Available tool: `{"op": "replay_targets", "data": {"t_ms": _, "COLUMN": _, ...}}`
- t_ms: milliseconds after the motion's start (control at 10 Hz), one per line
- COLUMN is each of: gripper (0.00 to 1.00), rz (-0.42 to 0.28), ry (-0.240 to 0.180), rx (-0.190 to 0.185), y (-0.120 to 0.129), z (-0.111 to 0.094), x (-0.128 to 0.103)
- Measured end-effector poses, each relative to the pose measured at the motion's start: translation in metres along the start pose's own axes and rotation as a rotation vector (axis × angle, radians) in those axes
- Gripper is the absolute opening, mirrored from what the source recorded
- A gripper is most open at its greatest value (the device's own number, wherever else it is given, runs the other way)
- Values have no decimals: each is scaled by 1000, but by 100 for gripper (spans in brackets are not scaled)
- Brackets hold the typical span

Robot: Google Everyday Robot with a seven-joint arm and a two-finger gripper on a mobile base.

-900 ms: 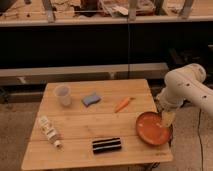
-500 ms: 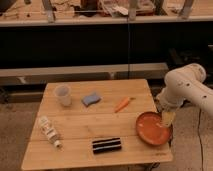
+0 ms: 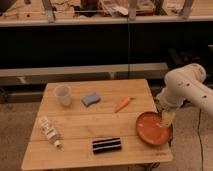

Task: Push the ceramic bowl across the table

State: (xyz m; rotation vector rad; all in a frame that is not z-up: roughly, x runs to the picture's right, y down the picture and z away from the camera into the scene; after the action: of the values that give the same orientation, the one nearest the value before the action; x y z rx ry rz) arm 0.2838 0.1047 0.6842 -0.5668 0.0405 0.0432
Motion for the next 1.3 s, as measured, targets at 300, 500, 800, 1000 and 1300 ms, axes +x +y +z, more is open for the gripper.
{"op": "replay_targets", "data": {"t_ms": 300, "gripper": 80, "rz": 0, "ry": 0, "rx": 0, "y": 0, "z": 0, "x": 0}}
{"op": "replay_targets", "data": {"t_ms": 500, "gripper": 80, "rz": 0, "ry": 0, "rx": 0, "y": 0, "z": 0, "x": 0}}
{"op": "replay_targets", "data": {"t_ms": 800, "gripper": 80, "rz": 6, "ry": -15, "rx": 10, "y": 5, "z": 16, "x": 16}}
{"op": "replay_targets", "data": {"t_ms": 1000, "gripper": 80, "rz": 8, "ry": -20, "rx": 17, "y": 7, "z": 21, "x": 22}}
{"op": "replay_targets", "data": {"t_ms": 1300, "gripper": 80, "rz": 5, "ry": -29, "rx": 18, "y": 14, "z": 31, "x": 22}}
